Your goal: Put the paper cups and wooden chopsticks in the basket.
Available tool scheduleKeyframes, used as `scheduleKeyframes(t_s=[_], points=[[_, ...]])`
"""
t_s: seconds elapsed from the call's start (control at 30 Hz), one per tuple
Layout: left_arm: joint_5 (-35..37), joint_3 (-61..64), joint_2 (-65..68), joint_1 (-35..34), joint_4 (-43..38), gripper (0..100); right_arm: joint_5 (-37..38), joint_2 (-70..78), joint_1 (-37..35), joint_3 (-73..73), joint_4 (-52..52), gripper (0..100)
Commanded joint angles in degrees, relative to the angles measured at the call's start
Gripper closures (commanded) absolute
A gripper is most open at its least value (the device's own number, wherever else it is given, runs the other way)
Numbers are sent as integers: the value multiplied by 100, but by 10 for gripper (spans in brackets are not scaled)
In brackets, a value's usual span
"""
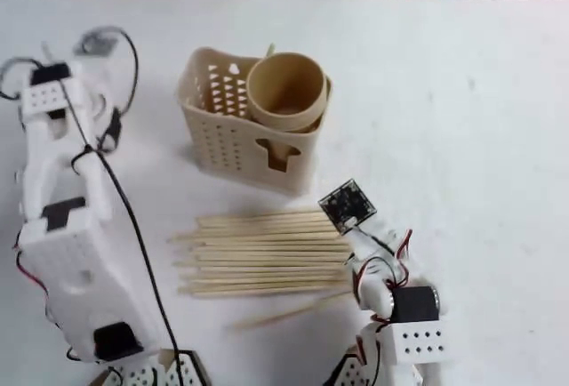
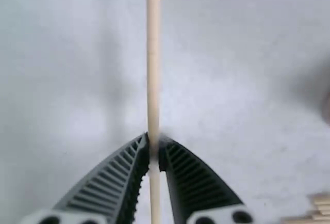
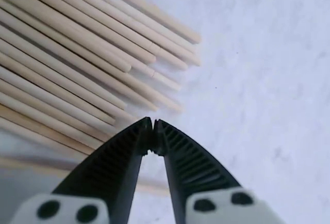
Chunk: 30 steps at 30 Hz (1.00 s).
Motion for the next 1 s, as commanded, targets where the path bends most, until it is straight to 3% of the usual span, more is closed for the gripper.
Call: scheduleKeyframes(t_s=[0.0, 0.13, 0.27, 0.5, 0.67, 0.97], points=[[105, -826, -1798, 251, 642, 978, 9, -57, 40, -26, -119, 982], [668, -1424, -2976, 945, 958, 978, 9, -57, 40, -26, -119, 982], [1275, -1741, -3785, 2062, 721, 979, 9, -57, 40, -26, -119, 982], [2119, -1741, -3829, 3486, -1433, 979, 9, -57, 40, -26, -119, 982], [2303, -1741, -3055, 3662, -2391, 979, 18, -57, 40, -26, -127, 982], [2312, -1741, -2149, 3459, -2347, 978, 44, -57, 13, -26, -127, 982]])
